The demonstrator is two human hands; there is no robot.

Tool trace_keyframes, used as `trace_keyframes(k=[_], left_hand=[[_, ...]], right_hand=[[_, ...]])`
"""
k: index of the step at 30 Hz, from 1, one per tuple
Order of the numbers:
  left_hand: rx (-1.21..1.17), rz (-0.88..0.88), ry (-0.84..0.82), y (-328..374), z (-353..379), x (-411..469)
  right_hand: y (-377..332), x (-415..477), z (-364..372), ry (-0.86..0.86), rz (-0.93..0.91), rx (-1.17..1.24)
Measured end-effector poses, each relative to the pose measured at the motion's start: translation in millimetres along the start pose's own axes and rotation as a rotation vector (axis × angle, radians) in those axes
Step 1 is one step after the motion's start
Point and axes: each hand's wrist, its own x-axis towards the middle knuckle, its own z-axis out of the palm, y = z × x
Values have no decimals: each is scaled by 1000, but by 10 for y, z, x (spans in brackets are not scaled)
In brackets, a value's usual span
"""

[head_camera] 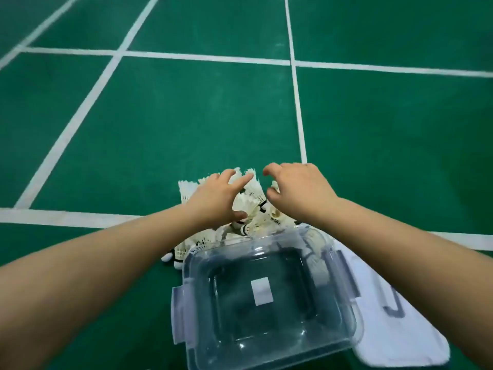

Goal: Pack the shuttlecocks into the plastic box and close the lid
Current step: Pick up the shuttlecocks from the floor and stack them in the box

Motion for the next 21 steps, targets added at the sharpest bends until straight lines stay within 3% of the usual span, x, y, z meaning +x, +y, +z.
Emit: trace_keyframes(k=[4, 11, 16, 21], left_hand=[[-66, -113, -133, 18, 207, 215], [-21, -103, -381, -76, 498, 428], [25, -119, -223, -106, 601, 369], [20, -97, -198, -106, 581, 350]], right_hand=[[173, 71, 40, 10, 89, 113], [238, 102, 121, -17, 103, 163], [264, 70, 202, -44, 88, 167], [307, 34, 229, -46, 70, 155]])
